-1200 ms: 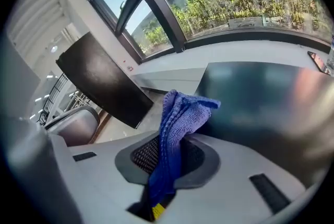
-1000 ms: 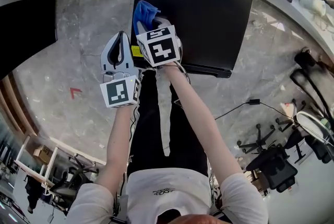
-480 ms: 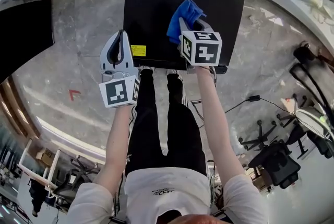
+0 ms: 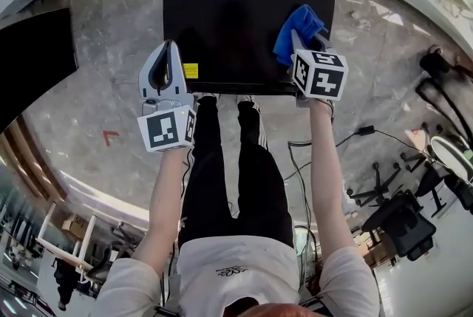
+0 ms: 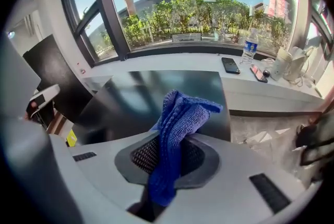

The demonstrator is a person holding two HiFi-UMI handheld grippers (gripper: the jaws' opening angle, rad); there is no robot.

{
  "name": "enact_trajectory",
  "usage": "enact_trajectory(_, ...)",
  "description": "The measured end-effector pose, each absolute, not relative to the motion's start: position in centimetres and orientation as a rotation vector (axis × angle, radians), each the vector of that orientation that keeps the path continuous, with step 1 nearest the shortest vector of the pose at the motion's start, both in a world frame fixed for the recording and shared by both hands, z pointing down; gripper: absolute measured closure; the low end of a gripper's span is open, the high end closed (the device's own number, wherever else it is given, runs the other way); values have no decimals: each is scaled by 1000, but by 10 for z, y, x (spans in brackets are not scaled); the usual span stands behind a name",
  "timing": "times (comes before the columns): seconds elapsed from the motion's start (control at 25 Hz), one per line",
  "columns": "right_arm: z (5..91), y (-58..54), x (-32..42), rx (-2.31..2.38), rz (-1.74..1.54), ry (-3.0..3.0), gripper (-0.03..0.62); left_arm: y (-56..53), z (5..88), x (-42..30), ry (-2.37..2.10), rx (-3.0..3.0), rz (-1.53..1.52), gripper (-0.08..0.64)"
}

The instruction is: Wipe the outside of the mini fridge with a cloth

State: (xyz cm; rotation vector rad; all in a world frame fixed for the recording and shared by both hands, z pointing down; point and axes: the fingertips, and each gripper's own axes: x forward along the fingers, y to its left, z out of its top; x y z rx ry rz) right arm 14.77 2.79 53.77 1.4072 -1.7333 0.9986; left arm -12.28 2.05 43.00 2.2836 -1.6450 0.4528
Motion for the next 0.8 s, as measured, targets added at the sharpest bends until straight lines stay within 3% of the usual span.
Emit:
enact_trajectory(0.28, 537, 45, 218, 1496, 983, -1617, 512, 24, 433, -122, -1637, 2250, 447, 555)
enact_trajectory(0.8, 538, 61, 279, 1661, 932, -1413, 512, 42, 442, -139, -1639, 2234, 511, 555)
